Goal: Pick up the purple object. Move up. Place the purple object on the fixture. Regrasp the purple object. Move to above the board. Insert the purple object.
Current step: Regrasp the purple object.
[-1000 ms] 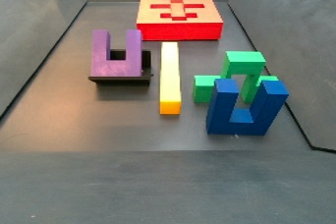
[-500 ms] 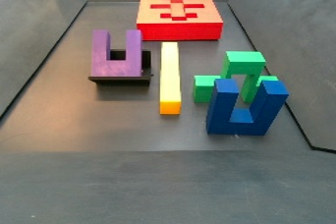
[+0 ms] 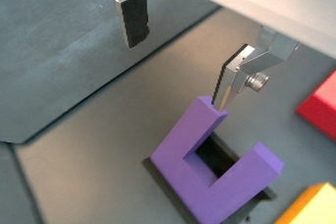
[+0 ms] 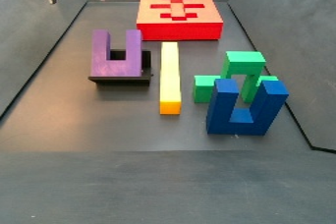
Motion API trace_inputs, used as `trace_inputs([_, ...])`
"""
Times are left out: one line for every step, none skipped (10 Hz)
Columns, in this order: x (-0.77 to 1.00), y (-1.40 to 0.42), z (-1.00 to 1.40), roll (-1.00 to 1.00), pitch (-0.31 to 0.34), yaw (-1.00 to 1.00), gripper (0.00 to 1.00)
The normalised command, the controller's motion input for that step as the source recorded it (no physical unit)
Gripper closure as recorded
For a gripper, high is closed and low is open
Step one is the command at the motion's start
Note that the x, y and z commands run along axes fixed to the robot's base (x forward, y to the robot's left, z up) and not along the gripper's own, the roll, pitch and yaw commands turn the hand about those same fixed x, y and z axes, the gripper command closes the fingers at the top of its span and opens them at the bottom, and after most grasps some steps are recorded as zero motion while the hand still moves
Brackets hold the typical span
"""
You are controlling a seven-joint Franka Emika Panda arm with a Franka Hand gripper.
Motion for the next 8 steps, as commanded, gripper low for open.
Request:
trace_inputs([0.27, -0.37, -0.34, 0.93, 0.246, -0.27, 0.00])
trace_inputs([0.30, -0.39, -0.40, 0.90, 0.203, -0.27, 0.00])
trace_inputs([0.29, -0.35, -0.36, 0.92, 0.229, -0.29, 0.00])
trace_inputs([0.30, -0.34, -0.37, 0.90, 0.237, -0.28, 0.00])
trace_inputs([0.28, -0.27, -0.40, 0.86, 0.243, -0.21, 0.00])
trace_inputs([0.25, -0.13, -0.39, 0.78, 0.217, -0.11, 0.00])
trace_inputs([0.25, -0.06, -0.37, 0.70, 0.246, 0.00, 0.00])
trace_inputs([0.17, 0.00, -0.35, 0.52, 0.263, 0.00, 0.00])
